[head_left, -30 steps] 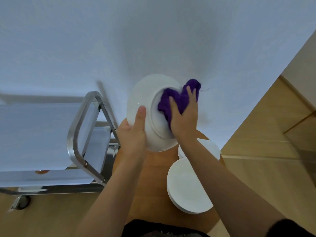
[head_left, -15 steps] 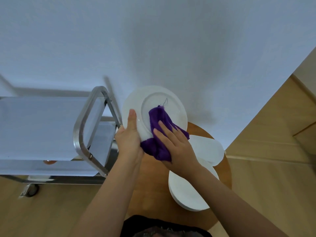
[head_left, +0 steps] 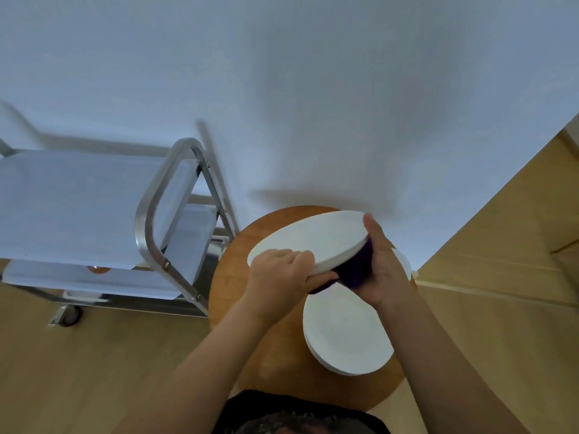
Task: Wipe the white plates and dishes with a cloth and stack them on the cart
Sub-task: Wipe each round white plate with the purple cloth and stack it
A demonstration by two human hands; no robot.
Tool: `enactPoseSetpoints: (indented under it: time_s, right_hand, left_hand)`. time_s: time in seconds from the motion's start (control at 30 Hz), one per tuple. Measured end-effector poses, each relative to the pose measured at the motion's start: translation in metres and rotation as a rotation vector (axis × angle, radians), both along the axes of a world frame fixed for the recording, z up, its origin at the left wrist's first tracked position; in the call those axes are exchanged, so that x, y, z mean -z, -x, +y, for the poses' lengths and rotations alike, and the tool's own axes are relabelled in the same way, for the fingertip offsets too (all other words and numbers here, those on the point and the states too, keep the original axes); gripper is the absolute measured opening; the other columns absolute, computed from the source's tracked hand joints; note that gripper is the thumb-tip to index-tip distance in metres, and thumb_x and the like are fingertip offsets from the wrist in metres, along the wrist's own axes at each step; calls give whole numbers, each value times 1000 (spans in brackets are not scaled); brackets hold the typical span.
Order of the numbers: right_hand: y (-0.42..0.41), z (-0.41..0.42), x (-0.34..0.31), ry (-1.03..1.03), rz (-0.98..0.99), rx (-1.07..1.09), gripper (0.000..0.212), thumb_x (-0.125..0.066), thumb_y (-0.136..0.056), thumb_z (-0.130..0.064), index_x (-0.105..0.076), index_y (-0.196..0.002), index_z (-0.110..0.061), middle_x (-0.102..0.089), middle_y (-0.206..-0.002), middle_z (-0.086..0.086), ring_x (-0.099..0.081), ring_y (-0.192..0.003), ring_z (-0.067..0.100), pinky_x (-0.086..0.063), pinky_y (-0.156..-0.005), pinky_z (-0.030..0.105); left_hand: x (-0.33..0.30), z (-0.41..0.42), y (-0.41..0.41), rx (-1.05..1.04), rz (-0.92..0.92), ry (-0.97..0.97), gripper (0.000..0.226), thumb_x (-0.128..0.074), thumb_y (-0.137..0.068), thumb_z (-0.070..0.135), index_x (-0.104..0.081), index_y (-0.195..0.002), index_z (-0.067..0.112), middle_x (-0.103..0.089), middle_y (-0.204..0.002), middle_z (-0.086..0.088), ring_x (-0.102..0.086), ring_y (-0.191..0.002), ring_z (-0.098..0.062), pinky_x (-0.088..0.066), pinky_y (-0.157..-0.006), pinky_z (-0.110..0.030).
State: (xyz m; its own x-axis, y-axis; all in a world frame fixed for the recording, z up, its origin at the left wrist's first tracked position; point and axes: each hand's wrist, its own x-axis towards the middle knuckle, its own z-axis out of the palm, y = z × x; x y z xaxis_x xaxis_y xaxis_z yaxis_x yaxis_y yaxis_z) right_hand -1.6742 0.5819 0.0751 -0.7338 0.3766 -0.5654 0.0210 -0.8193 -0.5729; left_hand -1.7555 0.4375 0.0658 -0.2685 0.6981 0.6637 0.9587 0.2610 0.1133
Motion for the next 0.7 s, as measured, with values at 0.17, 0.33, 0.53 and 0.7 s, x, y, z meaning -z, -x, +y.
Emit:
enactPoseSetpoints:
  time_s: [0.17,0.33,0.53,0.7]
  right_hand:
    - [-8,-1,22,-68,-192,21,48,-61,-71,-18,-53,-117,-9,-61,-111,14,-57,-108,32,-46,-94,44]
    - [-11,-6,46,-76,-219,27,20,-53,-76,-10,-55,-95,-15,-62,-92,6,-60,-88,23,-48,-69,32]
    - [9,-19,65,-266,-299,-160,9,-52,-85,-10,-58,-92,-13,-60,-82,7,-55,-71,22,-39,-58,32]
    - [49,-28,80,-1100,-546,113,44,-65,-86,-29,-47,-125,-19,-56,-111,-6,-53,-100,12,-46,-74,18]
  left_hand:
    - [22,-9,-11,-47,-3,7,48,-64,-75,59,-63,-61,13,-64,-57,-1,-60,-50,-15,-54,-53,-25]
    - [36,-26,-3,-532,-1218,-179,69,-41,-83,70,-35,-139,30,-41,-144,-2,-38,-132,-24,-34,-106,-51]
    - [66,-50,54,-476,-2208,-439,50,-46,-94,47,-46,-136,18,-59,-128,-11,-56,-116,-34,-47,-97,-51]
    - [80,-54,90,-538,-2046,-440,53,-37,-95,55,-48,-135,22,-60,-125,-10,-56,-114,-34,-47,-95,-55]
